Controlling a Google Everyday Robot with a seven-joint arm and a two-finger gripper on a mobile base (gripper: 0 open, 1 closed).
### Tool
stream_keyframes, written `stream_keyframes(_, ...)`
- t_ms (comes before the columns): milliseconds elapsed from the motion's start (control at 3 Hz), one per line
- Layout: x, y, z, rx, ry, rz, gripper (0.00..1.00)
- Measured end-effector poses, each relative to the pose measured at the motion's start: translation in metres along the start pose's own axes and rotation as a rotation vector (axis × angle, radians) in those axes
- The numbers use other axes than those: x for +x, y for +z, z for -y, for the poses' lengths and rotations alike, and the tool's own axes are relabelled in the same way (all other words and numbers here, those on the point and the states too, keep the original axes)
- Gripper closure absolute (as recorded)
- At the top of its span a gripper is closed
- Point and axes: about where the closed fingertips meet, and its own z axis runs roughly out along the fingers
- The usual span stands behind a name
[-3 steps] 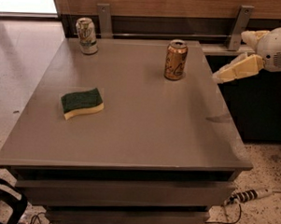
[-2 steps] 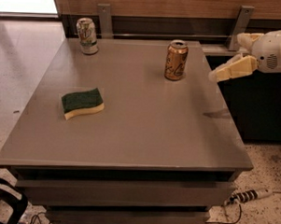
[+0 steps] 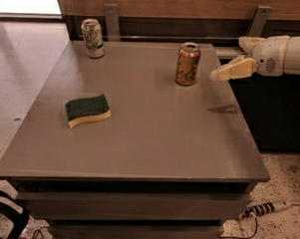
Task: Move orange can near sponge
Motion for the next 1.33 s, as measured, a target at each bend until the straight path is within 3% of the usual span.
stream_keyframes(1333,-0.006,0.089,0.002,-0.048,0.011,0.144,0.00)
